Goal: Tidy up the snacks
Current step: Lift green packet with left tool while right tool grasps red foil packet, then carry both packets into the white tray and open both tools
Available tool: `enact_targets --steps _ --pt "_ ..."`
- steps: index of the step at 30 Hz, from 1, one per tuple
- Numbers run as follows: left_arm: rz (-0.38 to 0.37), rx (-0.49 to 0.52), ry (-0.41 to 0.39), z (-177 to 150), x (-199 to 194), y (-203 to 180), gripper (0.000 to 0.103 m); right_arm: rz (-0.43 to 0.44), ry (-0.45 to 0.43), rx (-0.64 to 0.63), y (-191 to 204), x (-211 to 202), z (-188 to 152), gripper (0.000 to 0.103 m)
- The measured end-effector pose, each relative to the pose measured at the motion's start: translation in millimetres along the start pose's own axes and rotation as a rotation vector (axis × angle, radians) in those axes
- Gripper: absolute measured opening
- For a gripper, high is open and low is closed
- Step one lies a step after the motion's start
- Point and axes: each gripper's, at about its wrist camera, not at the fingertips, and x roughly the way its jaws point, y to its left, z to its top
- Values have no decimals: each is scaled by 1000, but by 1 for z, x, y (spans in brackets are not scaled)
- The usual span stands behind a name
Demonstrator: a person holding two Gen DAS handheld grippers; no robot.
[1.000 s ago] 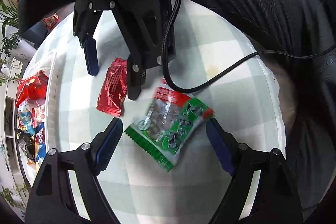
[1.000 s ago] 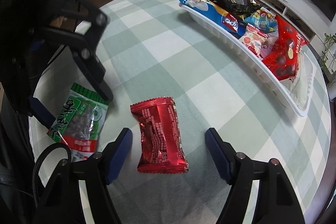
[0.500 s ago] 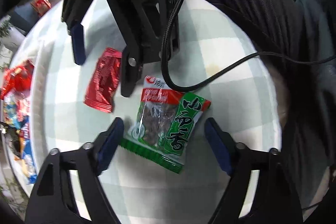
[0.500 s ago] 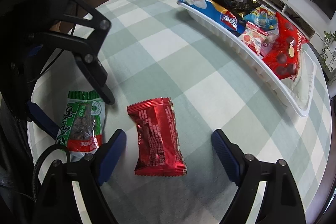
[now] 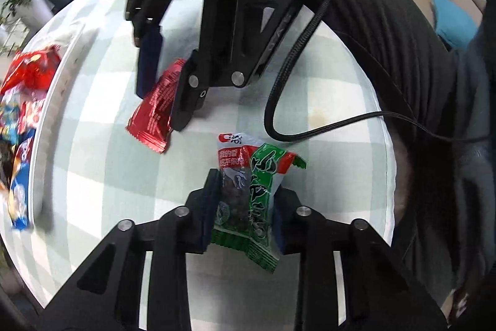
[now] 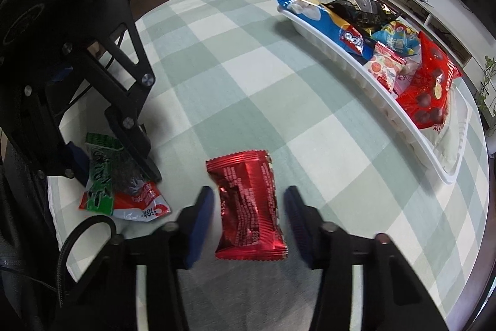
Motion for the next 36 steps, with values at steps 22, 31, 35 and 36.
enact_targets --steps 22,31,35,36 --pt "96 -413 -293 -66 -79 31 19 27 -208 281 -2 -44 -22 29" --pt "172 -692 -472 -94 -124 82 19 -62 -302 546 -51 -71 -34 29" --pt "212 -783 -546 -91 -144 113 19 -125 -327 599 -71 -87 -23 29" --pt "220 -802 -550 -87 -147 124 19 -137 -336 608 -75 -90 -18 29"
